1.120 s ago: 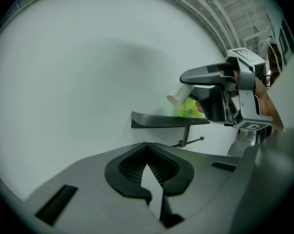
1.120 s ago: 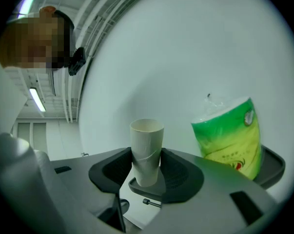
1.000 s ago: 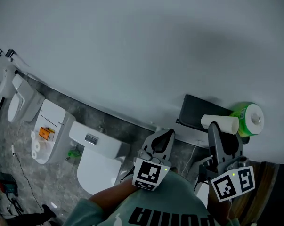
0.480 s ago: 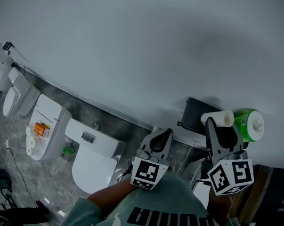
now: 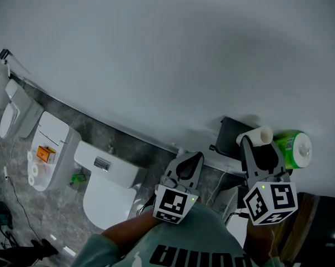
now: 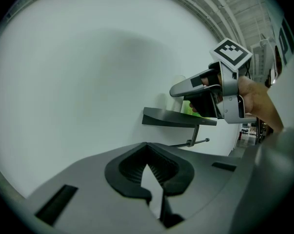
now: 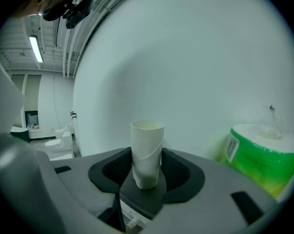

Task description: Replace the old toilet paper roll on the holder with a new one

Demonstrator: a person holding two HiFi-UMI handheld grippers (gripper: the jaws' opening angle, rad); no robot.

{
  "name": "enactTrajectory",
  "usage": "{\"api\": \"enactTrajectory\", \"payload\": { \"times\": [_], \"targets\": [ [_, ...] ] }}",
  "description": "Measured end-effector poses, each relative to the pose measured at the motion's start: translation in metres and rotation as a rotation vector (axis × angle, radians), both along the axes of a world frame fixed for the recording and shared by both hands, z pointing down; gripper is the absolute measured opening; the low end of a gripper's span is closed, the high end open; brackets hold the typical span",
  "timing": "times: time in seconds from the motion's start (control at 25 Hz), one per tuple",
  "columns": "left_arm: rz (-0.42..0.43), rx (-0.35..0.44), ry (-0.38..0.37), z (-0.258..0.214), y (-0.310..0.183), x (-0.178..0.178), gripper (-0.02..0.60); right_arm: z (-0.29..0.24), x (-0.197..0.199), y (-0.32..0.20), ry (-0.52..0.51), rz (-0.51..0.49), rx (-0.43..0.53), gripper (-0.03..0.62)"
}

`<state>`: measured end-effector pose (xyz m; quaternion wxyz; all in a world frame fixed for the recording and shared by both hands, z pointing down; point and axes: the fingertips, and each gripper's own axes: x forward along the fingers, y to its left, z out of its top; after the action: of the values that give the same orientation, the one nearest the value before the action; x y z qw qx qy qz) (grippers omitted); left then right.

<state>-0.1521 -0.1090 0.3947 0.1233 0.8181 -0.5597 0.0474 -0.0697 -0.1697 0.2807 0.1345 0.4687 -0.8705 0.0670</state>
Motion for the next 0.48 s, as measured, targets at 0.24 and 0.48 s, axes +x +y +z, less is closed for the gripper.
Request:
{"api": "enactTrajectory", "payload": {
  "times": [0.24,0.48],
  "targets": [
    [0.007,-0.006,0.002,0.0016,0.0007,-0.0011,0.003,0.0014,-0.0012,-0.0008,-0.026,-0.003,-0.014,0.192],
    [0.027,-0.005,0.004,0.0008,0.0042,0.0054,0.004,-0.0031,0.0031,0.0025,-0.050,0.005,-0.015,0.202]
  ]
}}
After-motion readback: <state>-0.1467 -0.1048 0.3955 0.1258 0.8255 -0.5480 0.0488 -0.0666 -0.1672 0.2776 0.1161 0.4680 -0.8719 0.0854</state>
